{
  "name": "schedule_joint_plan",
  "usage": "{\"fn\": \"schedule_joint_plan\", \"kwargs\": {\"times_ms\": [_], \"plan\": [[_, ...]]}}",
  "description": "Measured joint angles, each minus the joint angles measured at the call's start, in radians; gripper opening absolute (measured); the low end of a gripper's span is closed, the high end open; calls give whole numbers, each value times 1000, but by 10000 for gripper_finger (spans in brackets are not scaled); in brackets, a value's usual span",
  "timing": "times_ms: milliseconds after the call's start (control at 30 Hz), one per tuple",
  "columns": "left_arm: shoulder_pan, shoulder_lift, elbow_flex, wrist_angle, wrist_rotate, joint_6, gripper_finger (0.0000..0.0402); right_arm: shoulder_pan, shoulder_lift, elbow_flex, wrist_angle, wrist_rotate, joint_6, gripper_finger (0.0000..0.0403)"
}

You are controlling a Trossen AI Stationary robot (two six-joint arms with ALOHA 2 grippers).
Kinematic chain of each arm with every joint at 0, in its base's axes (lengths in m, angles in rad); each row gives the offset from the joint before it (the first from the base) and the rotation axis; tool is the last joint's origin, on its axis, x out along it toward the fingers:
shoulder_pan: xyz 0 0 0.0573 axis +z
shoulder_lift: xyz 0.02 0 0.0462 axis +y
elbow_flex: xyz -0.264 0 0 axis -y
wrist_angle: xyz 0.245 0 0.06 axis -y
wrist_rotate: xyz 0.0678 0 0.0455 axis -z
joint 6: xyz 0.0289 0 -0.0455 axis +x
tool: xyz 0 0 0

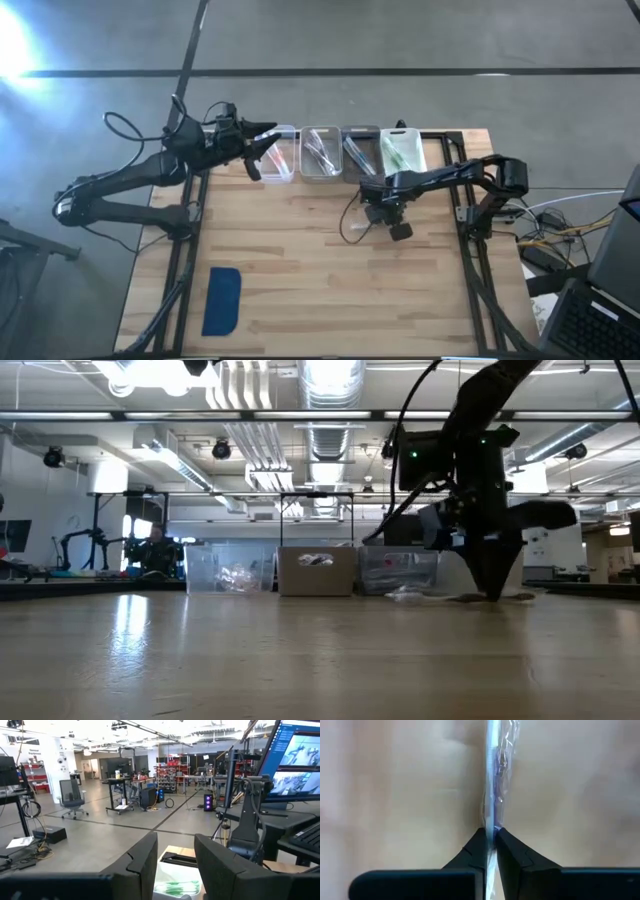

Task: Pick & Place Toothbrushes
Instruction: Put the purple toothbrush into the gray bin

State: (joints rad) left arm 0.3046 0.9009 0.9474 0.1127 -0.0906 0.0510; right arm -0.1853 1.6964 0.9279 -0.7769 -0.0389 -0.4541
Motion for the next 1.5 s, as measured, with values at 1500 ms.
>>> {"fn": "schedule_joint_plan", "kwargs": {"times_ms": [1500], "plan": [[-1, 266, 48, 308, 163, -394, 136, 65, -580, 306, 525, 13, 639, 13]]}}
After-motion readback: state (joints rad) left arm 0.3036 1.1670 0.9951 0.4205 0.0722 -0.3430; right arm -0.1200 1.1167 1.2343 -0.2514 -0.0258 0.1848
